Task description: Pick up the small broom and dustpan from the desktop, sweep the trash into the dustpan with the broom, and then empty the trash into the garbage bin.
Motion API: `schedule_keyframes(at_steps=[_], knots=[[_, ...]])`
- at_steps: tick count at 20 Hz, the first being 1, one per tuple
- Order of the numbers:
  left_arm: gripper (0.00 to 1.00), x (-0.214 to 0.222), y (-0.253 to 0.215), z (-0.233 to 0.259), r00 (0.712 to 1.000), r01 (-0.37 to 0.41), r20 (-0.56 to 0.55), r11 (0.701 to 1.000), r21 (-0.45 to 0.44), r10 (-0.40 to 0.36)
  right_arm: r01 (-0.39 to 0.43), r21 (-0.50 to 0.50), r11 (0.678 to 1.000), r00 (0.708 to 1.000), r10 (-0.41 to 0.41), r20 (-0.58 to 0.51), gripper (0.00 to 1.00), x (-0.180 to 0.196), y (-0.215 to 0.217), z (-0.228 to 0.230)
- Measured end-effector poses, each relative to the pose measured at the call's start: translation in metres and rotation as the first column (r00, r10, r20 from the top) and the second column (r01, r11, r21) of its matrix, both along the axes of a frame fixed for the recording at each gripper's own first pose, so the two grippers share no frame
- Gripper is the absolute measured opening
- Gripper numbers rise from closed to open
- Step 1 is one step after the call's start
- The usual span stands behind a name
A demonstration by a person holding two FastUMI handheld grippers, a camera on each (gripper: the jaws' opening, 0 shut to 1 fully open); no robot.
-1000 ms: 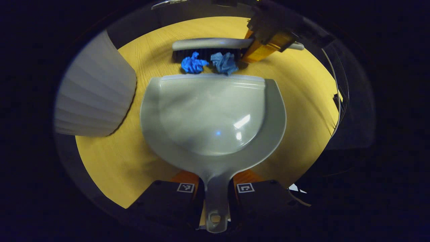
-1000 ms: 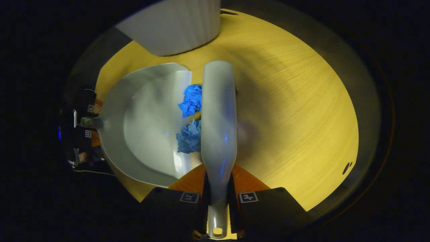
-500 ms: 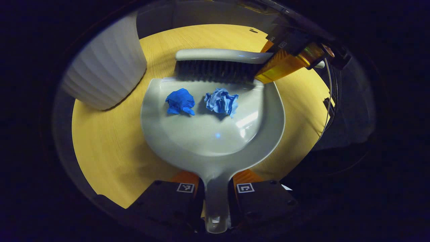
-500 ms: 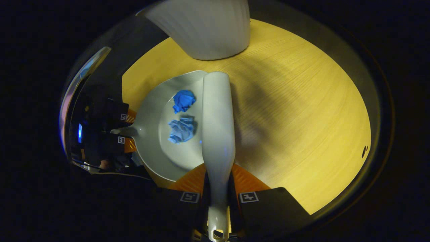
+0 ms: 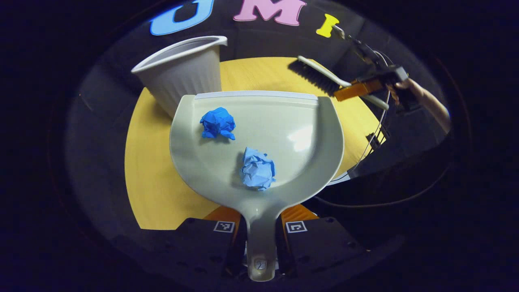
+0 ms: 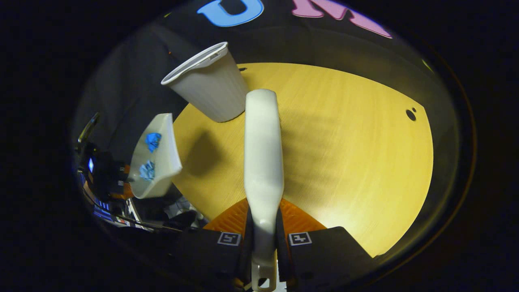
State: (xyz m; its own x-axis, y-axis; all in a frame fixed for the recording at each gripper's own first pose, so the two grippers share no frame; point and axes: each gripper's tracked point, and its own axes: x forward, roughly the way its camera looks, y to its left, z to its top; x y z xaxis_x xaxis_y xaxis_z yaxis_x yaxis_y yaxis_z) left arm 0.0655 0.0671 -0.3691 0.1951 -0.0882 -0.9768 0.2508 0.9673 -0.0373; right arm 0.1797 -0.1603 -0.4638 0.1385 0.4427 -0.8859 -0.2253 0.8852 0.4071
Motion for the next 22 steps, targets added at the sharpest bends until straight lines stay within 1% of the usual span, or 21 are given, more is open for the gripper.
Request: schedule_keyframes(at_steps=[2,3,4,6,8,9,11,12,14,16,18,19,21,22], knots=[[0.29,0.017,0.015,0.015,0.997,-0.042,0.060,0.998,0.046,0.039,0.038,-0.003,0.999,0.999,-0.038,-0.016,0.29,-0.018,-0.015,-0.016],[0.30,0.030,0.021,0.018,0.994,-0.068,0.093,0.995,0.071,0.061,0.062,0.000,0.998,0.998,-0.062,-0.021,0.29,-0.018,-0.018,-0.026],[0.30,0.043,0.025,0.020,0.990,-0.095,0.109,0.992,0.080,0.086,0.086,0.014,0.996,0.996,-0.086,-0.033,0.28,-0.023,-0.017,-0.039],[0.30,0.084,0.033,0.022,0.980,-0.156,0.137,0.984,0.090,0.143,0.141,0.056,0.988,0.989,-0.138,-0.060,0.29,-0.034,-0.029,-0.062],[0.29,0.128,0.054,0.030,0.971,-0.205,0.156,0.969,0.139,0.183,0.192,0.083,0.978,0.980,-0.185,-0.077,0.28,-0.034,-0.040,-0.057],[0.29,0.153,0.065,0.028,0.968,-0.219,0.159,0.961,0.167,0.193,0.211,0.098,0.972,0.976,-0.206,-0.065,0.29,-0.037,-0.045,-0.059],[0.29,0.207,0.080,0.021,0.969,-0.223,0.156,0.947,0.231,0.190,0.241,0.120,0.963,0.970,-0.240,-0.027,0.29,-0.045,-0.049,-0.052],[0.29,0.223,0.089,0.019,0.972,-0.217,0.148,0.939,0.267,0.183,0.257,0.129,0.958,0.966,-0.258,-0.012,0.28,-0.046,-0.053,-0.048],[0.29,0.263,0.096,0.003,0.980,-0.196,0.102,0.923,0.332,0.171,0.296,0.133,0.946,0.954,-0.299,0.010,0.29,-0.049,-0.060,-0.041],[0.29,0.298,0.094,-0.008,0.991,-0.133,0.041,0.914,0.383,0.127,0.343,0.128,0.931,0.937,-0.349,0.027,0.28,-0.050,-0.064,-0.038],[0.30,0.312,0.100,-0.007,0.999,-0.019,-0.014,0.887,0.462,0.029,0.415,0.101,0.904,0.903,-0.423,0.076,0.29,-0.047,-0.082,-0.033],[0.30,0.325,0.102,-0.008,0.999,0.043,-0.044,0.870,0.491,-0.024,0.444,0.098,0.890,0.887,-0.453,0.094,0.28,-0.048,-0.090,-0.029],[0.30,0.345,0.100,-0.008,0.986,0.166,-0.094,0.815,0.556,-0.137,0.482,0.110,0.869,0.866,-0.492,0.088,0.28,-0.049,-0.095,-0.029],[0.29,0.357,0.103,-0.008,0.974,0.225,-0.121,0.768,0.600,-0.191,0.490,0.112,0.864,0.863,-0.499,0.076,0.28,-0.051,-0.095,-0.030]])
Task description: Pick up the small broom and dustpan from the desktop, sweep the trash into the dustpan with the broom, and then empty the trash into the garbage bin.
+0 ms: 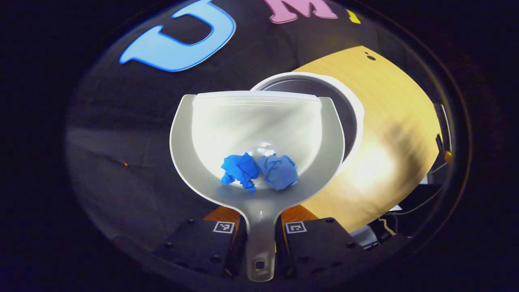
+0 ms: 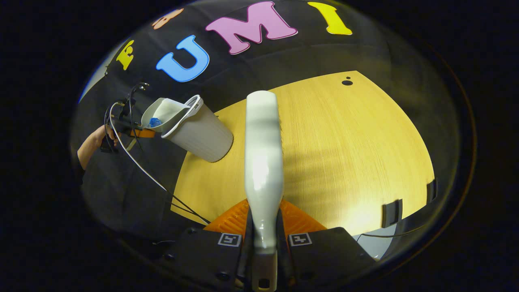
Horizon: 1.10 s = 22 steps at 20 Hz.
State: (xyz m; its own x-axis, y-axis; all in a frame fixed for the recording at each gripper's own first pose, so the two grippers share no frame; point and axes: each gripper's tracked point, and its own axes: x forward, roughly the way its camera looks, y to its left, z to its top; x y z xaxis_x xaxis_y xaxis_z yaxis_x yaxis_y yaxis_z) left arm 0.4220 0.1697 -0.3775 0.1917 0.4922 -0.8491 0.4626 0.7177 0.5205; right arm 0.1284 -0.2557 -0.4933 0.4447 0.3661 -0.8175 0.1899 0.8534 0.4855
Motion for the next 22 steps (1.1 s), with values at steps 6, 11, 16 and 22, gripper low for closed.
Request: schedule_keyframes(at_steps=[6,11,16,22], knots=[[0.29,0.012,0.009,0.009,0.970,0.239,-0.095,0.947,0.216,-0.223,0.056,-0.026,0.998,0.998,-0.055,0.023,0.28,-0.005,-0.019,0.003],[0.29,0.014,0.019,0.014,0.946,0.322,-0.124,0.901,0.289,-0.299,0.122,0.010,0.992,0.993,-0.122,-0.008,0.29,-0.006,-0.029,-0.002],[0.29,0.021,0.024,0.020,0.925,0.376,-0.111,0.831,0.409,-0.363,0.117,0.032,0.993,0.993,-0.116,-0.034,0.29,-0.002,-0.023,-0.008],[0.29,0.033,0.027,0.029,0.824,0.531,-0.185,0.616,0.582,-0.536,0.032,0.042,0.999,0.999,-0.031,-0.027,0.29,0.005,-0.004,-0.008]])
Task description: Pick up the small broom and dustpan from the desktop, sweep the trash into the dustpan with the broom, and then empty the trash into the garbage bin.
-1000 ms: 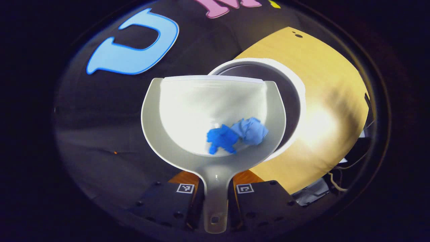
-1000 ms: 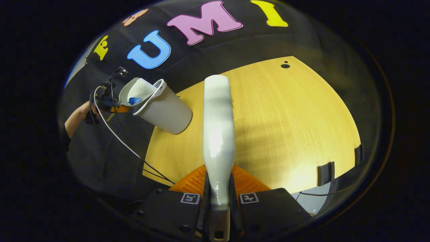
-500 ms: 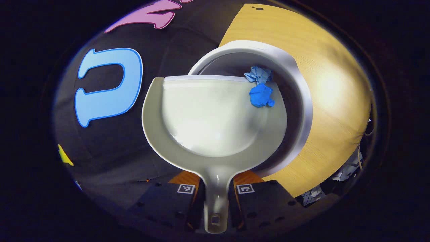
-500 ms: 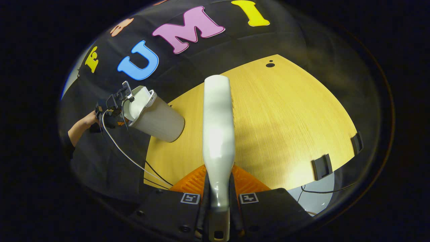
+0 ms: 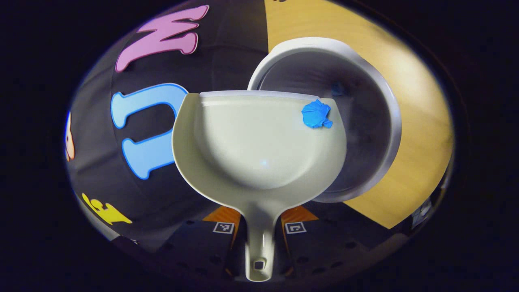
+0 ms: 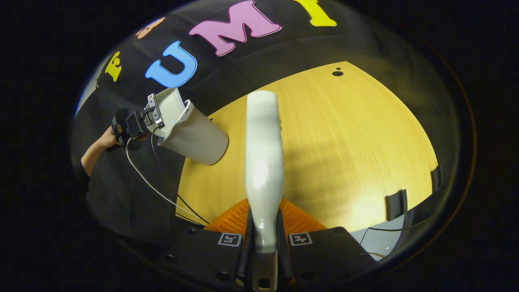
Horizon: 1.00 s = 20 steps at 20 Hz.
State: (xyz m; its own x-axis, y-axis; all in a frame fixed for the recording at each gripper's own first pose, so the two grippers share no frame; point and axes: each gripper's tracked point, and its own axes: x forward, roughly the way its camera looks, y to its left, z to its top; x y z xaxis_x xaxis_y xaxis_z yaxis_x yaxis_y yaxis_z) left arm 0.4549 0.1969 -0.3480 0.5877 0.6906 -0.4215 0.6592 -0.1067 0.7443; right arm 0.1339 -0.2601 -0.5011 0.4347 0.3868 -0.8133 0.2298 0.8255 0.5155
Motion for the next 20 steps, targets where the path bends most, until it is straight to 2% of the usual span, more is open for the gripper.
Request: schedule_keyframes(at_steps=[3,4,7,8,11,12,14,17,19,20], knots=[[0.29,0.005,0.001,0.002,0.998,0.062,-0.017,0.997,0.049,-0.061,-0.025,0.008,1.000,1.000,0.025,-0.005,0.29,0.002,0.008,-0.001],[0.29,0.010,0.000,0.007,0.993,0.114,-0.029,0.989,0.097,-0.112,-0.032,0.010,0.999,0.999,0.032,-0.008,0.29,0.001,0.010,-0.002],[0.29,0.025,-0.001,0.017,0.951,0.309,-0.094,0.922,0.232,-0.295,-0.051,0.013,0.999,0.999,0.051,-0.014,0.28,-0.003,0.014,-0.003],[0.29,0.024,0.005,0.019,0.951,0.308,-0.098,0.922,0.234,-0.293,-0.055,0.013,0.998,0.998,0.056,-0.014,0.29,-0.004,0.014,-0.003],[0.27,0.016,0.006,0.018,0.981,0.195,-0.032,0.970,0.148,-0.192,-0.056,0.010,0.998,0.998,0.056,-0.016,0.28,-0.005,0.012,-0.003],[0.29,0.009,0.007,0.019,0.988,0.156,0.006,0.982,0.111,-0.157,-0.055,0.010,0.998,0.998,0.055,-0.018,0.28,-0.004,0.010,-0.004],[0.29,-0.003,0.014,0.028,0.993,0.075,0.095,0.997,0.003,-0.075,-0.056,0.004,0.998,0.998,0.056,-0.021,0.29,0.000,0.007,-0.006],[0.29,-0.017,0.009,0.047,0.966,0.019,0.259,0.987,-0.160,0.023,-0.075,-0.010,0.997,0.997,0.075,-0.017,0.28,0.011,0.002,-0.005],[0.29,-0.021,-0.005,0.053,0.928,0.020,0.363,0.960,-0.280,0.086,-0.084,-0.019,0.996,0.996,0.084,-0.010,0.28,0.022,-0.002,-0.002],[0.29,-0.018,-0.009,0.052,0.908,0.028,0.401,0.937,-0.348,0.122,-0.087,-0.024,0.996,0.996,0.087,-0.003,0.28,0.028,-0.005,0.000]])
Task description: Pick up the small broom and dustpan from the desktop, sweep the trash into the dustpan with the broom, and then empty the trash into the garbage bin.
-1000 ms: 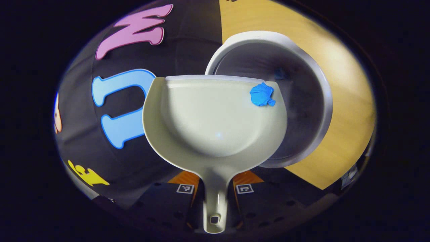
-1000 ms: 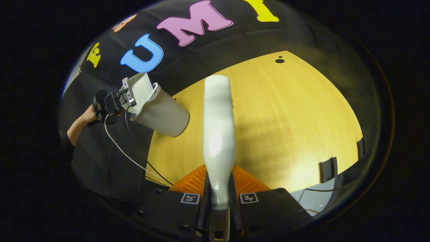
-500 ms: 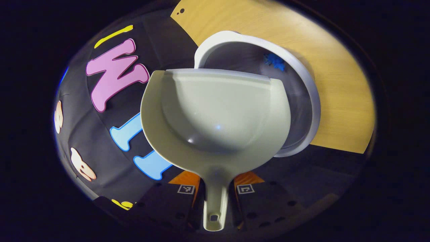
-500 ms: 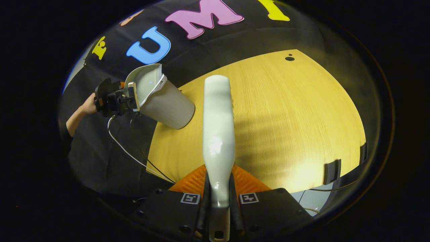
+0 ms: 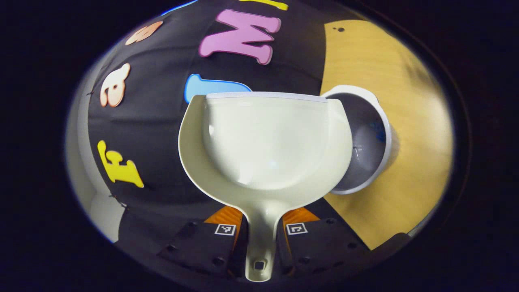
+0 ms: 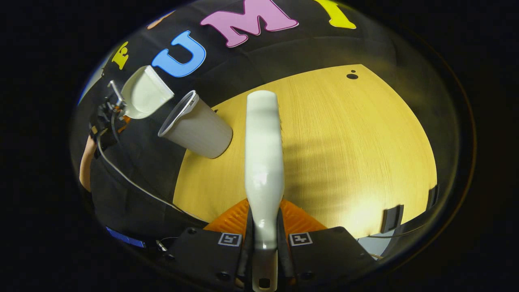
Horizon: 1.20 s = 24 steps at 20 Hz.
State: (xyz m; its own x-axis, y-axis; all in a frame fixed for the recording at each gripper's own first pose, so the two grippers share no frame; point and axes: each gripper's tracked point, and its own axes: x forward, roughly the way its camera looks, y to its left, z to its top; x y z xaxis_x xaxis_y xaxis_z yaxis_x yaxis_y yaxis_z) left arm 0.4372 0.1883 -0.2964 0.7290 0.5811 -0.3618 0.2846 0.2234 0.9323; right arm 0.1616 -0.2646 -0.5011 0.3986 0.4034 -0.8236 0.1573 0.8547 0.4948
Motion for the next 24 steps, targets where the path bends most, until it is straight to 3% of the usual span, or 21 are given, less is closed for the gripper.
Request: schedule_keyframes(at_steps=[3,5,8,11,14,18,20,22,24], knots=[[0.29,0.007,-0.021,-0.011,0.995,-0.004,0.093,0.975,-0.224,0.026,-0.016,-0.024,1.000,1.000,0.017,0.017,0.28,0.014,-0.007,0.007],[0.29,0.014,-0.049,-0.028,0.993,-0.002,0.108,0.924,-0.383,0.047,-0.025,-0.042,0.999,0.999,0.026,0.024,0.28,0.021,-0.012,0.006],[0.27,0.003,-0.109,-0.087,0.997,-0.030,0.033,0.787,-0.617,0.064,-0.018,-0.072,0.997,1.000,0.020,0.022,0.28,0.027,-0.018,-0.007],[0.29,-0.013,-0.167,-0.158,0.992,-0.129,-0.087,0.653,-0.746,0.096,-0.036,-0.060,0.998,0.999,0.034,-0.024,0.28,0.021,-0.010,-0.031],[0.29,-0.043,-0.217,-0.230,0.962,-0.269,-0.247,0.517,-0.813,0.113,-0.094,-0.106,0.990,0.992,0.085,-0.092,0.28,0.005,-0.012,-0.067],[0.31,-0.073,-0.255,-0.303,0.880,-0.476,-0.448,0.323,-0.818,0.159,-0.105,-0.068,0.992,0.971,0.087,-0.224,0.29,-0.026,-0.003,-0.110],[0.31,-0.084,-0.255,-0.346,0.816,-0.577,-0.534,0.276,-0.769,0.220,-0.133,-0.067,0.989,0.955,0.110,-0.275,0.29,-0.030,0.002,-0.118],[0.29,-0.093,-0.243,-0.374,0.758,-0.651,-0.593,0.261,-0.712,0.273,-0.234,-0.091,0.968,0.923,0.191,-0.335,0.29,-0.040,-0.003,-0.126],[0.29,-0.099,-0.239,-0.393,0.696,-0.717,-0.646,0.248,-0.652,0.313,-0.267,-0.086,0.960,0.905,0.220,-0.363,0.29,-0.036,-0.002,-0.119]])
